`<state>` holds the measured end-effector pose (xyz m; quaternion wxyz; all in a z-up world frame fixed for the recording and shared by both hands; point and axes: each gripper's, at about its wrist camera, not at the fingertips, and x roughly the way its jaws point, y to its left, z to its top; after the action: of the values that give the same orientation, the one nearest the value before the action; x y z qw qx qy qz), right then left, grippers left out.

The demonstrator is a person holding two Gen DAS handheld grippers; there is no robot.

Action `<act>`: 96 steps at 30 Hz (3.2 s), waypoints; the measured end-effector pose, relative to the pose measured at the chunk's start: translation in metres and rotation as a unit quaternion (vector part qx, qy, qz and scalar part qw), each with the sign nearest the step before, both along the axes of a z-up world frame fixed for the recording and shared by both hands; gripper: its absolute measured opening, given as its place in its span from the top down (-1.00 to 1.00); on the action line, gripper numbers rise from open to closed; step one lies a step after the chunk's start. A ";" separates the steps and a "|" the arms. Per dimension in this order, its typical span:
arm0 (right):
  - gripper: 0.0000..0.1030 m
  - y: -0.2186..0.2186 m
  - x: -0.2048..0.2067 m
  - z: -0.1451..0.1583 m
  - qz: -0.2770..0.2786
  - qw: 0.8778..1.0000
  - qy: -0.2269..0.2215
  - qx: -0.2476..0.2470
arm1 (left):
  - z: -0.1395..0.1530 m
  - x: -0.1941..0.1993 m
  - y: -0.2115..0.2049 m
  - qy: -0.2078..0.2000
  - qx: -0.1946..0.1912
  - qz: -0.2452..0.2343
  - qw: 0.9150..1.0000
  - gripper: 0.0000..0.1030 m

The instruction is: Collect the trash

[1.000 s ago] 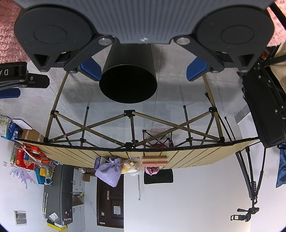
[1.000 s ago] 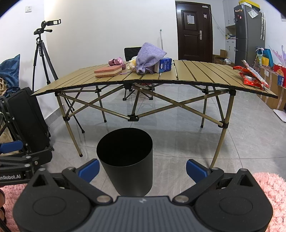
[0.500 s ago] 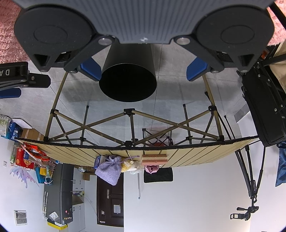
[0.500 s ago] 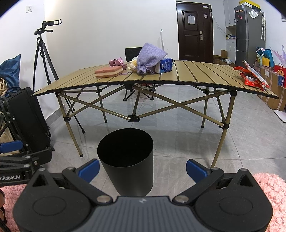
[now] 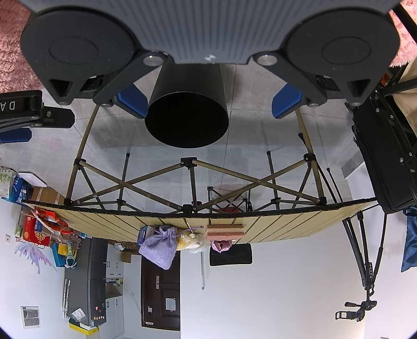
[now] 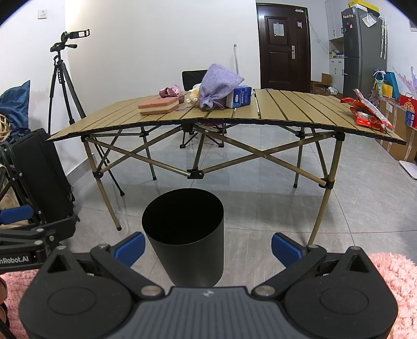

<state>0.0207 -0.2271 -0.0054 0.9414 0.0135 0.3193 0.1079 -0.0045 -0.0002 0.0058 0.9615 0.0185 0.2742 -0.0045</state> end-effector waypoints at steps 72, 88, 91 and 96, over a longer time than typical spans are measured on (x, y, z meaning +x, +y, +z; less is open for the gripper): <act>-1.00 -0.023 0.085 0.024 -0.032 0.997 -0.069 0.034 | 0.033 0.084 -0.015 -0.046 -0.014 -0.006 0.999 -1.00; -1.00 -0.025 0.158 0.027 -0.038 0.994 -0.087 0.052 | 0.041 0.159 -0.014 -0.049 -0.018 0.003 0.999 -1.00; -1.00 -0.024 0.174 0.027 -0.039 0.994 -0.090 0.052 | 0.041 0.174 -0.012 -0.048 -0.017 0.004 0.999 -1.00; -1.00 -0.021 0.199 0.027 -0.039 0.993 -0.098 0.046 | 0.043 0.198 -0.007 -0.052 -0.019 0.012 0.998 -1.00</act>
<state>0.2197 -0.2482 0.0214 0.9700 0.0591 0.2194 0.0865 0.1930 -0.0067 0.0487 0.9746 -0.0029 0.2239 0.0032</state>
